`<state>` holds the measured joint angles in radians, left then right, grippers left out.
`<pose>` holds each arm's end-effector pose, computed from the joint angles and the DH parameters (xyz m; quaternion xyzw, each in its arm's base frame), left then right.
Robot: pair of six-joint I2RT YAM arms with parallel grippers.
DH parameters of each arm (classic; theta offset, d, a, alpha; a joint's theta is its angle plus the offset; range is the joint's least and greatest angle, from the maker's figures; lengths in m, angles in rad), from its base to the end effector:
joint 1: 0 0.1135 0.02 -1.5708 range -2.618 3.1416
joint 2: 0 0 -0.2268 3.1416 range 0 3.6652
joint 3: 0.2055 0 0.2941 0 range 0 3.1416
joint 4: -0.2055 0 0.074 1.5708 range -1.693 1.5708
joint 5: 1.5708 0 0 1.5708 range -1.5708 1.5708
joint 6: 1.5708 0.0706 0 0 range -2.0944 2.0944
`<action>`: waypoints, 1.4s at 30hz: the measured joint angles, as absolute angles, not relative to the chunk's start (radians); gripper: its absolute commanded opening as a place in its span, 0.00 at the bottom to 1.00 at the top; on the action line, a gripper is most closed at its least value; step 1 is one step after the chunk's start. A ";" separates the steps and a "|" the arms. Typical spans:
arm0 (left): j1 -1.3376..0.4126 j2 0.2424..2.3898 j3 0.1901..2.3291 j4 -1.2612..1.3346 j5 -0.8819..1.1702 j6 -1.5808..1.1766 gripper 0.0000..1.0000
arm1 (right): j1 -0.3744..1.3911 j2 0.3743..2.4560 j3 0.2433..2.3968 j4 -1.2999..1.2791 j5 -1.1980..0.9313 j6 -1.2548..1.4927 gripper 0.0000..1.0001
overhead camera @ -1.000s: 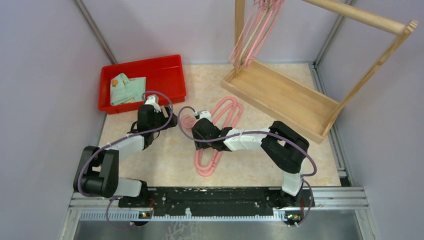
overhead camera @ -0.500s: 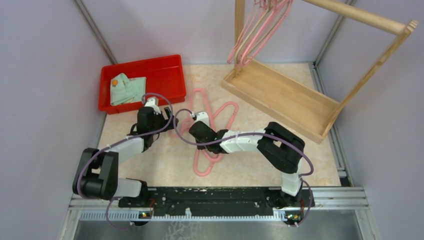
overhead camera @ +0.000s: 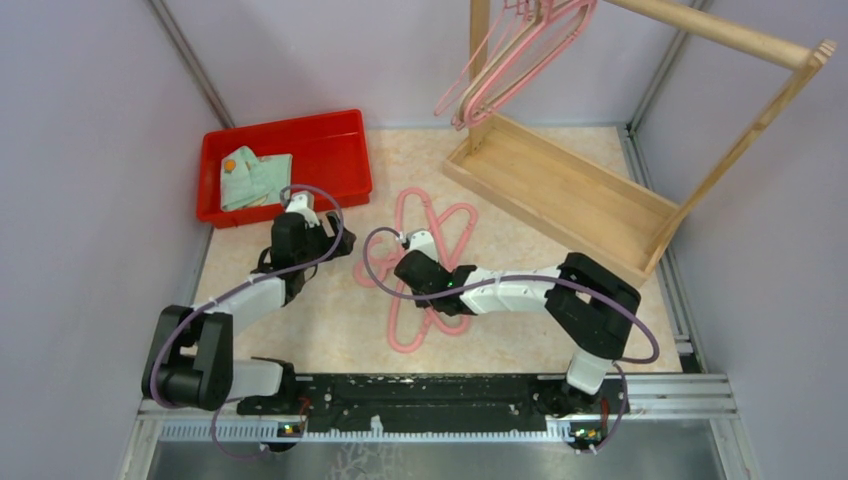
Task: Organize the hangers
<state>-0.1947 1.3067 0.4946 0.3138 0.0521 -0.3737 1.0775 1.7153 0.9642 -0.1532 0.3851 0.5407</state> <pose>0.3224 -0.0673 0.0957 -0.0635 0.8571 -0.1647 0.4840 0.2082 0.3312 0.0757 -0.1856 0.9109 0.1075 0.3525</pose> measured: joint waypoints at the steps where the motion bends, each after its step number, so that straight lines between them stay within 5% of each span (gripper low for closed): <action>1: -0.195 1.307 0.495 0.314 0.052 -0.374 0.89 | 1.078 1.712 0.964 -0.163 0.391 0.536 0.31; 4: -0.195 1.307 0.495 0.313 0.052 -0.374 0.89 | 1.085 1.707 0.964 -0.200 0.408 0.505 0.45; 10: -0.195 1.307 0.495 0.313 0.052 -0.381 0.89 | 1.127 1.682 0.971 -0.271 0.440 0.437 0.54; 22: -0.195 1.307 0.495 0.313 0.052 -0.381 0.89 | 1.147 1.608 1.011 -0.302 0.432 0.356 0.59; 42: -0.195 1.305 0.495 0.306 0.052 -0.381 0.90 | 1.156 1.798 1.068 -0.292 0.374 0.395 0.56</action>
